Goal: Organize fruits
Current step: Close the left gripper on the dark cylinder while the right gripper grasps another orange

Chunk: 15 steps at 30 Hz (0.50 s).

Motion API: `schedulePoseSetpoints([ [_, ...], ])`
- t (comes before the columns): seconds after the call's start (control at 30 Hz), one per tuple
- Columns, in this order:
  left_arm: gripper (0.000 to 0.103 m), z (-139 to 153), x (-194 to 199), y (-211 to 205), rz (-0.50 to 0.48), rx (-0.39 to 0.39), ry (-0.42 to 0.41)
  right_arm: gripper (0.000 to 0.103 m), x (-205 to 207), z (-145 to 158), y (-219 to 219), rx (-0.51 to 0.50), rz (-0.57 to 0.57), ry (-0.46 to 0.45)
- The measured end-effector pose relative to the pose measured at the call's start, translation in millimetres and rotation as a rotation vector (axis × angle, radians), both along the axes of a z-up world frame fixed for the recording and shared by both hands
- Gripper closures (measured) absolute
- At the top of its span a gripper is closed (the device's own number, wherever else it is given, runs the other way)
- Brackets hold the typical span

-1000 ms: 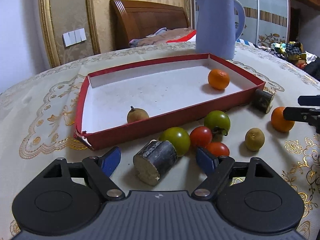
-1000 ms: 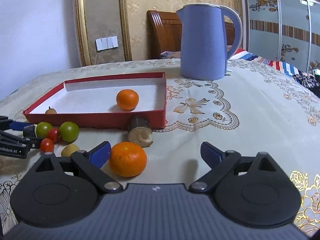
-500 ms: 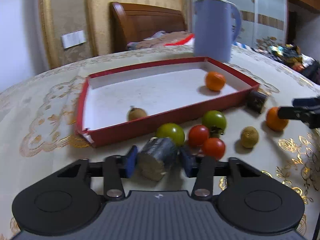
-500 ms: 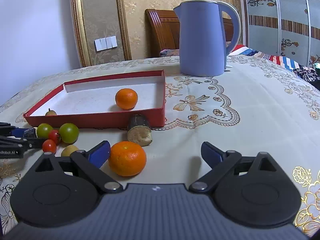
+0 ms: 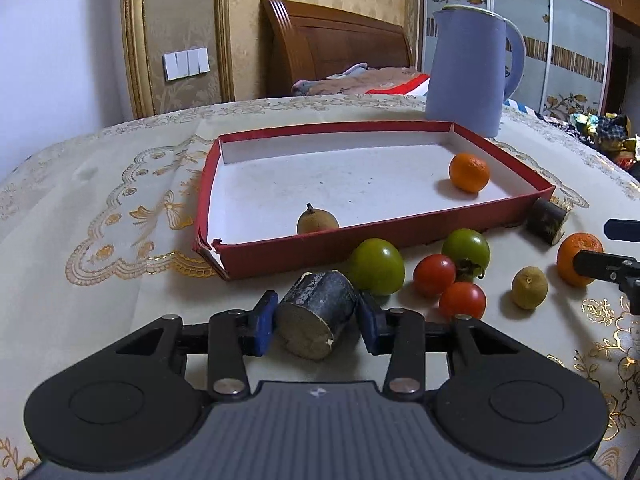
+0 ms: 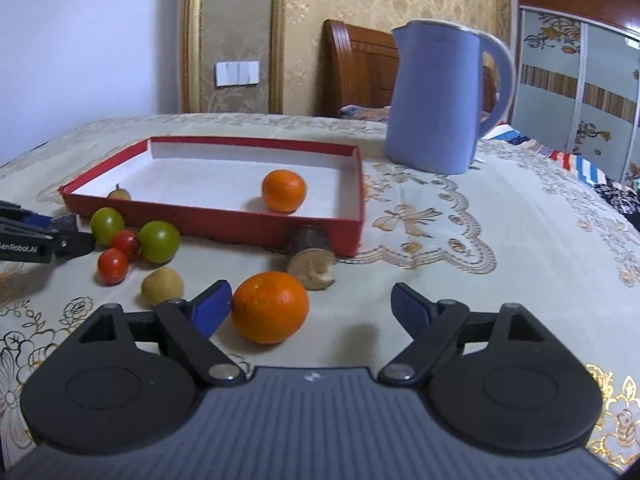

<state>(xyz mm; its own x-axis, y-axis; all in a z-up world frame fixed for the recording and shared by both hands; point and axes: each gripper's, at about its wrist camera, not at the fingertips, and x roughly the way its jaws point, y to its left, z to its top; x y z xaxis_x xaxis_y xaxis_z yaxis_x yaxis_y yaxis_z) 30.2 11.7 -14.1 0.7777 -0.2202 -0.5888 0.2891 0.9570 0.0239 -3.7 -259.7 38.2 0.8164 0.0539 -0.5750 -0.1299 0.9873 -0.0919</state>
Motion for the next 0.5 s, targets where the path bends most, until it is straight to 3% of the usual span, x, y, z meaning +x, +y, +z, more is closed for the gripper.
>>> schedulePoseSetpoints([
  [0.13, 0.054, 0.0, 0.0, 1.8, -0.016, -0.021, 0.006, 0.025, 2.0, -1.5, 6.0, 0.0, 0.015, 0.015],
  [0.23, 0.041, -0.2, -1.1, -1.0, -0.036, -0.013, 0.004, 0.027, 4.2, -2.1, 6.4, 0.011, 0.017, 0.032],
  [0.5, 0.041, -0.7, 0.4, -1.8, -0.027, -0.011, 0.007, 0.032, 10.6, -4.7, 5.8, 0.052, 0.002, 0.072],
])
